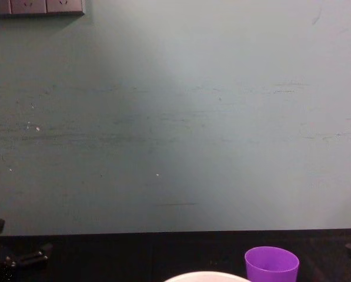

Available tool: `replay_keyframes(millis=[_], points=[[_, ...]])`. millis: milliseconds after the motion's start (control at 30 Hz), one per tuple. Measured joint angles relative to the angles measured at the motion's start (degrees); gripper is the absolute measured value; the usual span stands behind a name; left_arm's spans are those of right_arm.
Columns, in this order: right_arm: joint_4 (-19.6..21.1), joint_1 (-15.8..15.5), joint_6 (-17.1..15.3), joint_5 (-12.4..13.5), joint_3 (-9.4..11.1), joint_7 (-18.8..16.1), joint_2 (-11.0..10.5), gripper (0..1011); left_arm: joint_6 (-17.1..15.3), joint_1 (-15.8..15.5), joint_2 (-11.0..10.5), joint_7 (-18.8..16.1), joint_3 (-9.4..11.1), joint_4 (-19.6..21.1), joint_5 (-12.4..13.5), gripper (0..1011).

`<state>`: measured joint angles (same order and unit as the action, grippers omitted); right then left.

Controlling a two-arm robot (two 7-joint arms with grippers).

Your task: Pick up the cup and pour the mung beans from the cup into the bowl.

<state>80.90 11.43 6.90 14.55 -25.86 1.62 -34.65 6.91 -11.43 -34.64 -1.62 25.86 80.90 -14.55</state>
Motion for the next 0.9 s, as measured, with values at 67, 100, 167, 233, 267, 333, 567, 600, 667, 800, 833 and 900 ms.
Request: replay_keyframes(millis=[67,100,167,233,267,333,567,600,667,800,833,900], points=[[0.0,0.0,0.0,0.0,0.0,0.0,0.0,1000,0.0,0.0,0.0,0.0,0.0,0.0,0.0,1003],[0.0,0.0,0.0,0.0,0.0,0.0,0.0,1002,0.0,0.0,0.0,0.0,0.0,0.0,0.0,1003],[0.0,0.0,0.0,0.0,0.0,0.0,0.0,1000,0.0,0.0,0.0,0.0,0.0,0.0,0.0,1003],[0.0,0.0,0.0,0.0,0.0,0.0,0.0,1002,0.0,0.0,0.0,0.0,0.0,0.0,0.0,1003],[0.0,0.0,0.0,0.0,0.0,0.0,0.0,1002,0.0,0.0,0.0,0.0,0.0,0.0,0.0,1003],[0.0,0.0,0.0,0.0,0.0,0.0,0.0,1000,0.0,0.0,0.0,0.0,0.0,0.0,0.0,1003],[0.0,0.0,0.0,0.0,0.0,0.0,0.0,1002,0.0,0.0,0.0,0.0,0.0,0.0,0.0,1003],[0.0,0.0,0.0,0.0,0.0,0.0,0.0,1002,0.0,0.0,0.0,0.0,0.0,0.0,0.0,1003],[0.0,0.0,0.0,0.0,0.0,0.0,0.0,1002,0.0,0.0,0.0,0.0,0.0,0.0,0.0,1003],[0.0,0.0,0.0,0.0,0.0,0.0,0.0,1002,0.0,0.0,0.0,0.0,0.0,0.0,0.0,1003],[0.0,0.0,0.0,0.0,0.0,0.0,0.0,1000,0.0,0.0,0.0,0.0,0.0,0.0,0.0,1004],[0.0,0.0,0.0,0.0,0.0,0.0,0.0,1000,0.0,0.0,0.0,0.0,0.0,0.0,0.0,1003]])
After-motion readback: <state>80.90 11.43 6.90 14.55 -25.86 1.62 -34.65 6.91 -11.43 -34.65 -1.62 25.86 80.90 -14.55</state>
